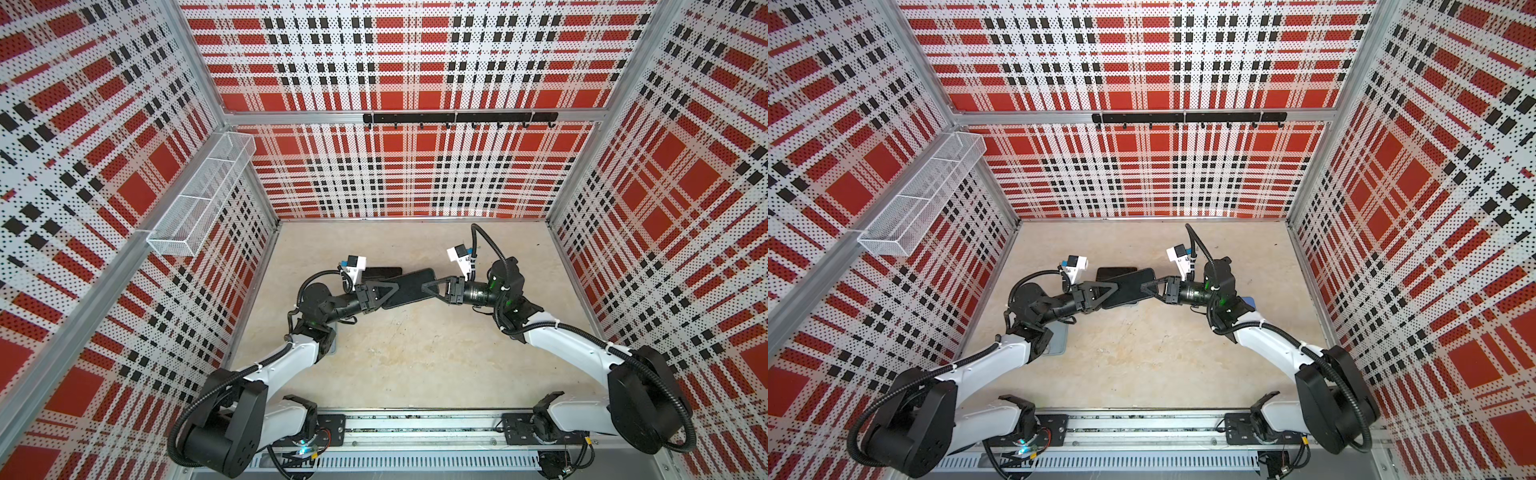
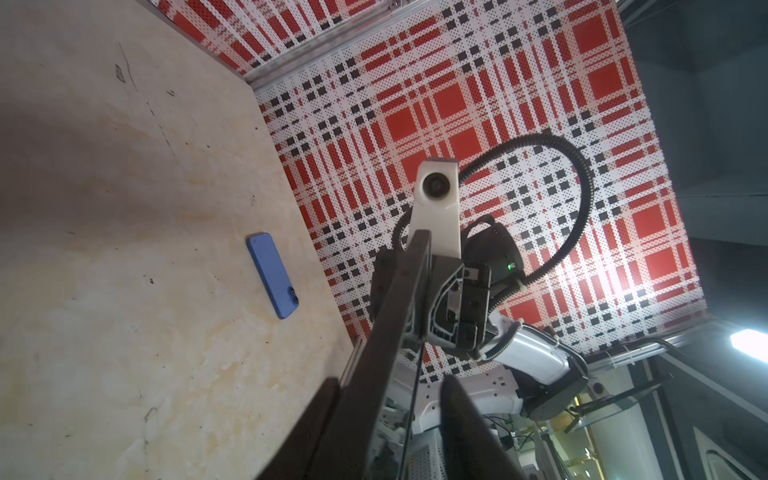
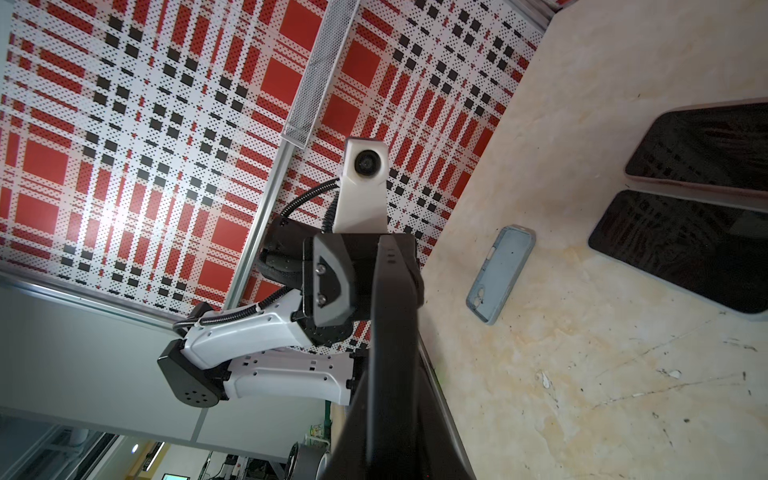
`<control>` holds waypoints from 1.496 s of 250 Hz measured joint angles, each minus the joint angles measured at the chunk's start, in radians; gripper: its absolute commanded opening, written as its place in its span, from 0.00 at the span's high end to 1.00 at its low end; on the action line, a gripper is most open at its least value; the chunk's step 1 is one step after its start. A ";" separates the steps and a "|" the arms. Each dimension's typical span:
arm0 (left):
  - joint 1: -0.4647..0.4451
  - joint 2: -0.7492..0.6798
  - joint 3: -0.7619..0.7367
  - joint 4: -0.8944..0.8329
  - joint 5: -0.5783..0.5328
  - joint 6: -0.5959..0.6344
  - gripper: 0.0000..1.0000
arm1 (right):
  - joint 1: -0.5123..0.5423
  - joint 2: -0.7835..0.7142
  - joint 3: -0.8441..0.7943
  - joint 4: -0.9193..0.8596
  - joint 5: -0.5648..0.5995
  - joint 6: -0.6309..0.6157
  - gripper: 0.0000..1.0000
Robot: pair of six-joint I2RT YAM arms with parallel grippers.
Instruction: Put the phone into the phone case
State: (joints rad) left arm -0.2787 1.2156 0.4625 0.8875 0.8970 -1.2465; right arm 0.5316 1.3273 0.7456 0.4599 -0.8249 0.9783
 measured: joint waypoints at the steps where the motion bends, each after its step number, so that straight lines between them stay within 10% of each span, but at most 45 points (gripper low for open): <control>1: 0.002 0.000 0.000 -0.001 0.000 -0.001 0.23 | 0.000 0.000 0.000 -0.003 0.001 -0.001 1.00; 7: 0.021 -0.006 0.000 -0.010 -0.004 0.005 0.00 | 0.002 -0.002 0.000 -0.035 0.014 -0.011 1.00; 86: 0.217 -0.241 0.254 -0.812 -0.214 0.400 0.01 | 0.104 -0.050 0.031 -0.412 0.320 -0.084 1.00; 154: 0.253 -0.271 0.418 -1.343 -0.516 0.671 0.00 | 0.234 0.148 0.029 -0.301 0.480 0.065 1.00; 241: 0.267 -0.282 0.340 -1.481 -0.554 0.695 0.01 | 0.332 0.476 0.124 -0.091 0.599 0.218 1.00; 374: 0.300 -0.278 0.340 -1.502 -0.559 0.739 0.00 | 0.339 0.560 0.140 -0.089 0.669 0.331 0.64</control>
State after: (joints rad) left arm 0.0212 0.9379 0.8024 -0.6147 0.3378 -0.5076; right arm 0.8707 1.8870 0.8856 0.3706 -0.1555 1.3094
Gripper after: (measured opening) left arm 0.993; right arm 0.322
